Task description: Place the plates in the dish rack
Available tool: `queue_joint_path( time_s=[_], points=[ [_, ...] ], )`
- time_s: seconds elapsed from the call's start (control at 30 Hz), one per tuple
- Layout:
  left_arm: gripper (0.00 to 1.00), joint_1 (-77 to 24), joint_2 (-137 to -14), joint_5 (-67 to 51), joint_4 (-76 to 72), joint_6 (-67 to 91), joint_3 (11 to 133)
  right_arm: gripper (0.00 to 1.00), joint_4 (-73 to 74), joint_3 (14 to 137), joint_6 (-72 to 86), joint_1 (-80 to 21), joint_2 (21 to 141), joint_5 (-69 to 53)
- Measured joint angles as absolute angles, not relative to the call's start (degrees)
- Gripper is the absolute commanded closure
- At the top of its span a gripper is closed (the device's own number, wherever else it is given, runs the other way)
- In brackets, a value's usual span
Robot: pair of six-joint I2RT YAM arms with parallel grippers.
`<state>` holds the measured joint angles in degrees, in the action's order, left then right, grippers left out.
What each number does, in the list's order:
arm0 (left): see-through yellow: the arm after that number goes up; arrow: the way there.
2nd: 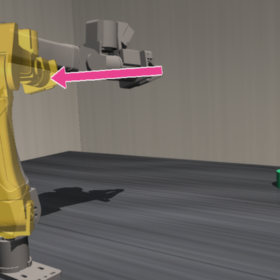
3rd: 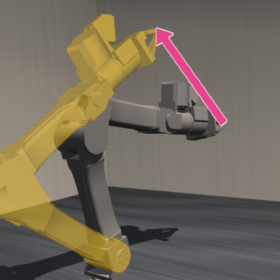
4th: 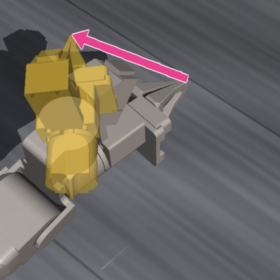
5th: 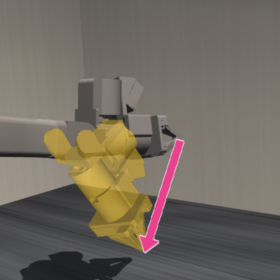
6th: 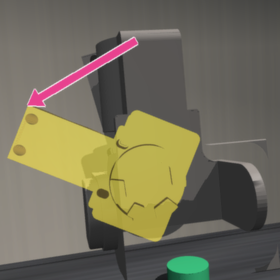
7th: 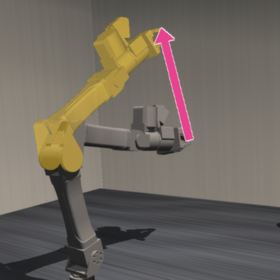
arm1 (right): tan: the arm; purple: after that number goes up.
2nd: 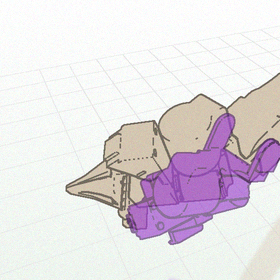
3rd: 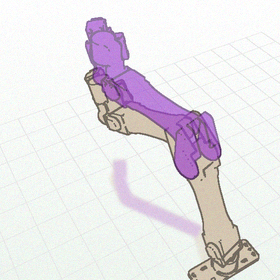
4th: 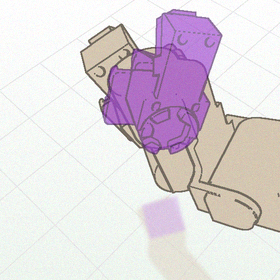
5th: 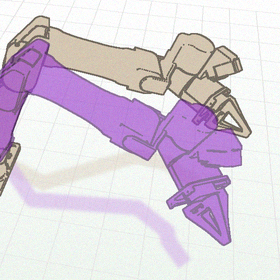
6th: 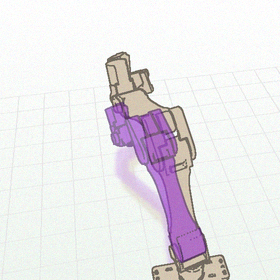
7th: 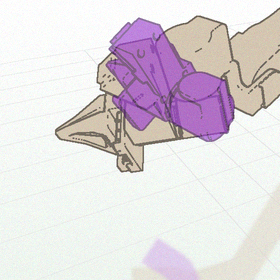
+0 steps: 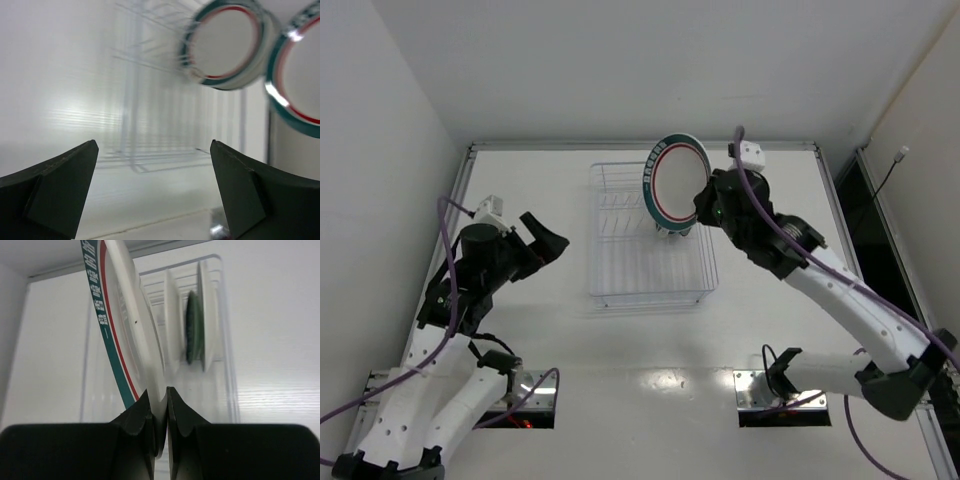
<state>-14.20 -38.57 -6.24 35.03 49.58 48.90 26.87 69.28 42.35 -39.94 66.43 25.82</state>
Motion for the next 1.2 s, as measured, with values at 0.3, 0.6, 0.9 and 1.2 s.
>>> queue_joint_path(
  time_s=[0.3,0.6,0.9,1.2],
  points=[
    [0.04,-14.2,-36.6,12.6,45.1,42.7,50.0,1.0,43.9,97.1,38.4,-44.8,95.2,46.0],
    [0.04,-14.2,-35.4,15.5,45.6,41.1,48.2,1.0,50.7,105.3,36.0,-46.3,108.8,54.4],
    [0.04,-14.2,-34.1,15.7,45.6,40.9,48.0,1.0,48.6,104.6,35.9,-46.2,110.5,53.7],
    [0.04,-14.2,-34.1,15.8,45.6,40.9,48.0,0.98,46.0,103.7,40.0,-45.5,116.2,51.0]
  ],
)
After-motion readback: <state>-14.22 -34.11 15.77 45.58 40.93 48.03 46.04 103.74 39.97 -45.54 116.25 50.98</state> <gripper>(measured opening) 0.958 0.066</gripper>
